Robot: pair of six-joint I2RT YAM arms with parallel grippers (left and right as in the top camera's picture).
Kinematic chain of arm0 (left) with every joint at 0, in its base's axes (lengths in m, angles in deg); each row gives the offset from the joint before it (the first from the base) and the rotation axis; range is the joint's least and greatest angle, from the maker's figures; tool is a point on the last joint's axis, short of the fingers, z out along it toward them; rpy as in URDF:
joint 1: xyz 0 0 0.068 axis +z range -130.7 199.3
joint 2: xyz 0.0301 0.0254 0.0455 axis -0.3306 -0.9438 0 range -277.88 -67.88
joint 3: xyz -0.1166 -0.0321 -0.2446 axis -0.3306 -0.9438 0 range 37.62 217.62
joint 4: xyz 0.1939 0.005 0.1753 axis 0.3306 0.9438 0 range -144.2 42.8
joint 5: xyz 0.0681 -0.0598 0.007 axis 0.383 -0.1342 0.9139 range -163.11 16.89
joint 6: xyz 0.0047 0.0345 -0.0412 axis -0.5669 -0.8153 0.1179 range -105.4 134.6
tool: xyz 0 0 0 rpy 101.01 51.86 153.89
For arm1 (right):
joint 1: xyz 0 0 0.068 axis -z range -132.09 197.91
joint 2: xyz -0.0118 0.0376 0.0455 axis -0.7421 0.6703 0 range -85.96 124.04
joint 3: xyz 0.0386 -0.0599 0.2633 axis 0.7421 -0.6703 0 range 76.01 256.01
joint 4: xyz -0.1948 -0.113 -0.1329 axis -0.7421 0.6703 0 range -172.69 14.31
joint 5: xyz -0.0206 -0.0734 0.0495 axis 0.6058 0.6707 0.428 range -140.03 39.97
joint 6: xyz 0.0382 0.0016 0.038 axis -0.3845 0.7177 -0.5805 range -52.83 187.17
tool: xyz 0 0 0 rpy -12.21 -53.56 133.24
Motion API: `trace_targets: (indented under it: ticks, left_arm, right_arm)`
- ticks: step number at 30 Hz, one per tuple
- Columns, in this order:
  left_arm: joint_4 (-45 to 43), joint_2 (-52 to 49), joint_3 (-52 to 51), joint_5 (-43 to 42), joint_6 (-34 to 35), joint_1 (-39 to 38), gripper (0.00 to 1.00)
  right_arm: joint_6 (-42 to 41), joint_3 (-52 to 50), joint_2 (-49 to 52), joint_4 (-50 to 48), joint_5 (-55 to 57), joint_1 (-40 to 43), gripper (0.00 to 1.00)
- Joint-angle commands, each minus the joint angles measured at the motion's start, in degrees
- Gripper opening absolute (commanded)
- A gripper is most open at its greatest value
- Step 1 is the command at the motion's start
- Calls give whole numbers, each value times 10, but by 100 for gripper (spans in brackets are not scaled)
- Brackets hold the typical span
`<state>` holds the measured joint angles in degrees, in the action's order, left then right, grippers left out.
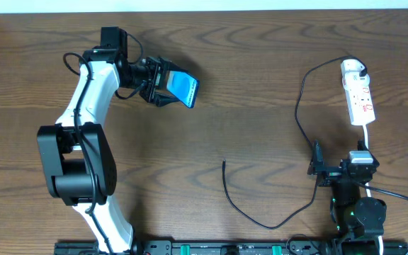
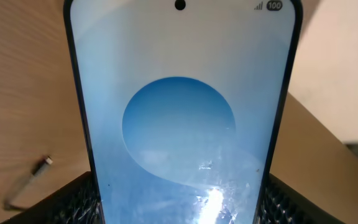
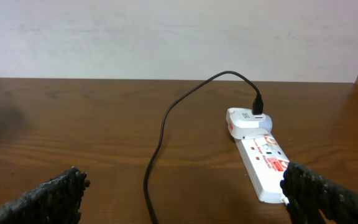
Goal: Plug charger to phone and switch on socket
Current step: 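Tilt the phone and move it rightward toward the table center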
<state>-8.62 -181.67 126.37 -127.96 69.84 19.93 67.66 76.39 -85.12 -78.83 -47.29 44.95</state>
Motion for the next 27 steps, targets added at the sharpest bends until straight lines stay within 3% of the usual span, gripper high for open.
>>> trace_targets:
  ticks: [1,10,20,27]
  left_arm:
    - [-1,18,12,66,-14,-15,7]
    - [-1,18,12,132,-14,-52,7]
    - [-12,18,12,131,-7,-56,7]
    - [-33,18,12,96,-1,-56,7]
  right_arm:
    - [4,-1,-1,2,-1,-5,99]
    - [4,-1,-1,0,24,-5,99]
    - [4,-1,-1,0,23,-5,99]
    - [2,-1,-1,-50,14,-5,99]
